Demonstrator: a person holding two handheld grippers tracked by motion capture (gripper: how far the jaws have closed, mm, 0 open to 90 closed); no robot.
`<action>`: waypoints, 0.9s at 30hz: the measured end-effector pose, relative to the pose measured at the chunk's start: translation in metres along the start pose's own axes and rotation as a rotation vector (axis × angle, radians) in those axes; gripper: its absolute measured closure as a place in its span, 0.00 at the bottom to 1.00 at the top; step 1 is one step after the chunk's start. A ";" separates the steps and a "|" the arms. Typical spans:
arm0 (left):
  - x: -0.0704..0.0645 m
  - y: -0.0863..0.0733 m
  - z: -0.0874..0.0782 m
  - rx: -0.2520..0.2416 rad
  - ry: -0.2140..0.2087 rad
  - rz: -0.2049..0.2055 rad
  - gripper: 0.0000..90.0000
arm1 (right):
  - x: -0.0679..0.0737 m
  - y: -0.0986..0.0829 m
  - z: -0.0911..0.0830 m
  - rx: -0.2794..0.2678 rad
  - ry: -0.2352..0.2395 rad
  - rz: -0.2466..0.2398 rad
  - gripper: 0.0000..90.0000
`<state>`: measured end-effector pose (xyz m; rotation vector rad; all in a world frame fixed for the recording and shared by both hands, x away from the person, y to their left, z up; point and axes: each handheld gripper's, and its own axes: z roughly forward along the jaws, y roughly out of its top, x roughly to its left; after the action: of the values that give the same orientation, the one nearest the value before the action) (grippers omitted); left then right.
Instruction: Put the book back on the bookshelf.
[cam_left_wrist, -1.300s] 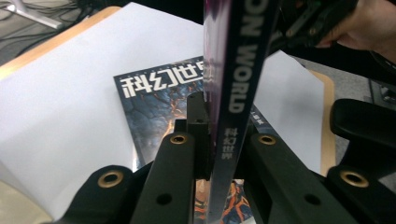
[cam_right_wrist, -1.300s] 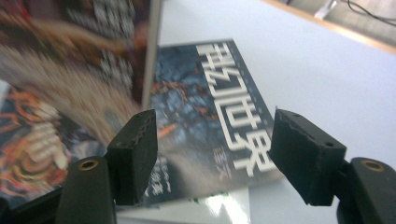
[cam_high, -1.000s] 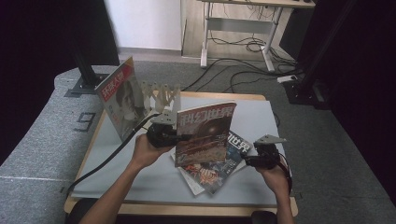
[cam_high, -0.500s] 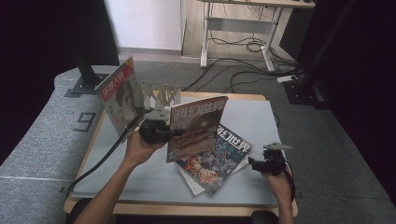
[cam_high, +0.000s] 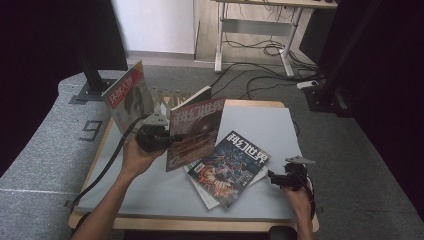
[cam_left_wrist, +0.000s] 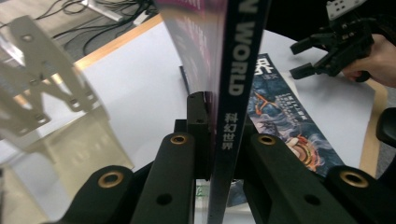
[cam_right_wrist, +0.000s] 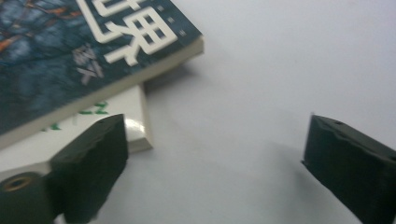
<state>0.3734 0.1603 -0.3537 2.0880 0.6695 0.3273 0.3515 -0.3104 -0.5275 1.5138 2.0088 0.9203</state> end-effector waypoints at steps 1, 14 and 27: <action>0.001 0.000 -0.002 -0.002 0.005 -0.003 0.94 | -0.001 -0.001 0.001 0.003 -0.001 0.008 0.03; 0.012 -0.005 -0.029 -0.010 0.079 -0.032 0.94 | -0.006 -0.007 0.004 0.022 0.010 0.018 0.00; 0.031 -0.022 -0.054 -0.013 0.173 -0.098 0.94 | -0.005 -0.007 0.004 0.017 0.008 0.018 0.00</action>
<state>0.3665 0.2250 -0.3416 2.0216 0.8665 0.4592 0.3513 -0.3159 -0.5359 1.5426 2.0169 0.9201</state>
